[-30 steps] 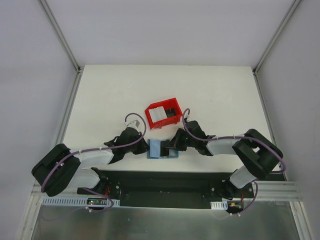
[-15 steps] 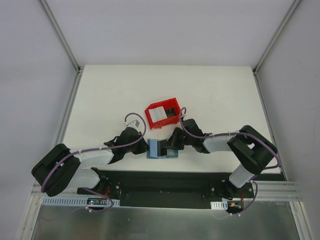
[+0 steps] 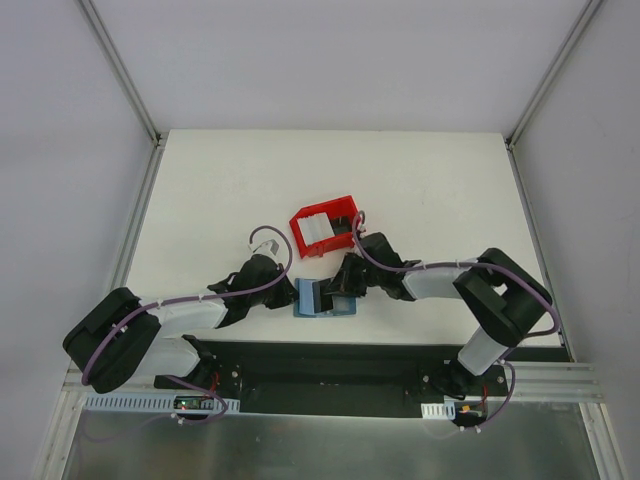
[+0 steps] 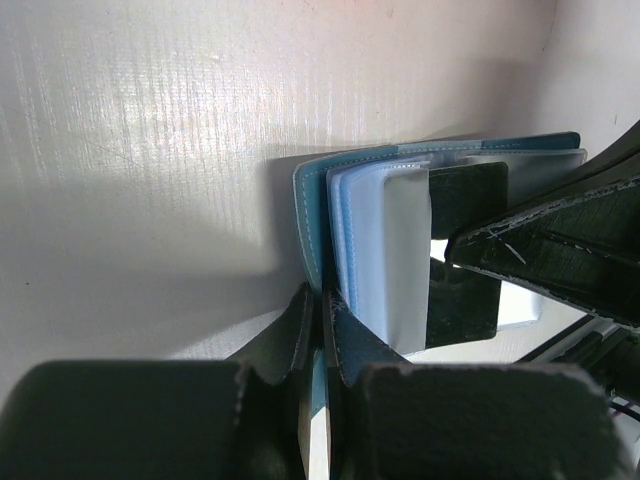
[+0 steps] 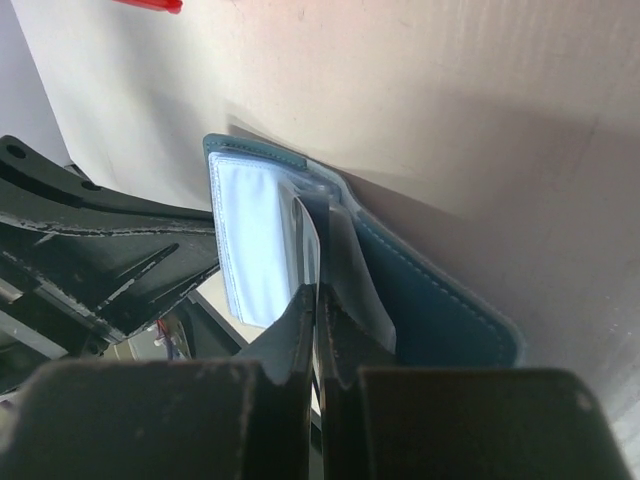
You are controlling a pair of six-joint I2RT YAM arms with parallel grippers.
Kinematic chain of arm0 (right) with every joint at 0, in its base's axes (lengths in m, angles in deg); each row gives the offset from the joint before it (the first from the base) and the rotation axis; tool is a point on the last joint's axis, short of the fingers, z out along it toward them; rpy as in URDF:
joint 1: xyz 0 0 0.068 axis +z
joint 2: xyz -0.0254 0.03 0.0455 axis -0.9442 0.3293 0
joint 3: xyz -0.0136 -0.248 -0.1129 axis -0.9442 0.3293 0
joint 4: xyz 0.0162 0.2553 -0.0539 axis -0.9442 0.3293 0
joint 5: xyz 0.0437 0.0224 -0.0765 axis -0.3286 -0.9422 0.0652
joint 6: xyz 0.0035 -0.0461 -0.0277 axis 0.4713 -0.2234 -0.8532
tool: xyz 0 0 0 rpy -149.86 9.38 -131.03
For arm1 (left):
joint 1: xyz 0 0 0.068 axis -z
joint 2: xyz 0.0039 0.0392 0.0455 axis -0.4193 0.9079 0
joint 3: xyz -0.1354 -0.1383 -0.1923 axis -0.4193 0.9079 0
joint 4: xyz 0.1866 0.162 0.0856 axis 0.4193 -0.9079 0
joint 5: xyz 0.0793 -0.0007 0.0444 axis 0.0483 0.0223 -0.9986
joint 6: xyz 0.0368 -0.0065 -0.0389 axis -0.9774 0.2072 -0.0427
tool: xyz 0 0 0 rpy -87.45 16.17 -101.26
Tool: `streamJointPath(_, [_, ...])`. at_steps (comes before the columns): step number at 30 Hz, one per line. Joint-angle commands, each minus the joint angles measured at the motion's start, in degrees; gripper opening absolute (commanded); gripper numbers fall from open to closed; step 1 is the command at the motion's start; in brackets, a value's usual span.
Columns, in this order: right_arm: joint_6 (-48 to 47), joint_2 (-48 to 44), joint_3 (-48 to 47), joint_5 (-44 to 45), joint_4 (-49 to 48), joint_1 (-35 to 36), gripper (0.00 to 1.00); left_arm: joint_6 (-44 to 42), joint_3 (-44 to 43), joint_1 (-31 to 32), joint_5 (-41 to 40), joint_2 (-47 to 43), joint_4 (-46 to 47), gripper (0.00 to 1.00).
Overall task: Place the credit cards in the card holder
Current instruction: Insert the credit card into the card holder.
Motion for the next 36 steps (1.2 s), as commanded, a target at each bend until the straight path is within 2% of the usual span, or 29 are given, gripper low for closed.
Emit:
streamJointPath(1, [-3.75,2.51,-2.35,0.93,7.21,2.81,0.01,-1.92,-0.66,-0.14,-1.27,1.07,-3.56,0.0])
streamJointPath(4, [-3.05,3.74,-3.67,1.55,7.83,3.52,0.01,-1.83,-1.1,-0.14,-1.01,1.69,-3.56,0.0])
streamJointPath(9, [-3.57,2.43,-2.45,3.82,8.61,3.08,0.11,-2.01,-1.45,-0.14,-1.62,1.51,-4.08,0.0])
streamJointPath(11, [-4.53,-0.03,-1.83,6.54,10.8,2.64,0.18,-2.1,-1.45,-0.14,-1.8,1.16,-4.44,0.0])
streamJointPath(14, [-7.69,-4.51,-1.83,11.2,15.81,2.37,0.36,-1.83,-1.19,-0.14,-1.62,1.16,-4.53,0.0])
streamJointPath(17, [-8.67,-6.01,-2.09,12.45,17.76,2.37,0.43,-2.01,-1.19,-0.14,-1.36,1.07,-4.44,0.0])
streamJointPath(23, [-8.58,-2.94,-3.49,8.76,16.01,3.07,0.42,-2.18,-1.36,-0.14,-0.92,1.16,-4.26,0.0])
streamJointPath(24, [-8.93,-1.63,-4.8,7.71,15.31,3.95,0.38,-2.18,-1.45,-0.14,-0.75,1.33,-4.17,0.0])
streamJointPath(27, [-9.37,-0.48,-6.13,6.04,14.16,4.66,0.34,-2.18,-1.36,-0.14,-0.48,1.42,-3.91,0.0])
streamJointPath(36, [-9.11,0.84,-7.98,4.36,11.26,5.27,0.31,-2.18,-1.36,-0.14,0.4,1.78,-3.21,0.0])
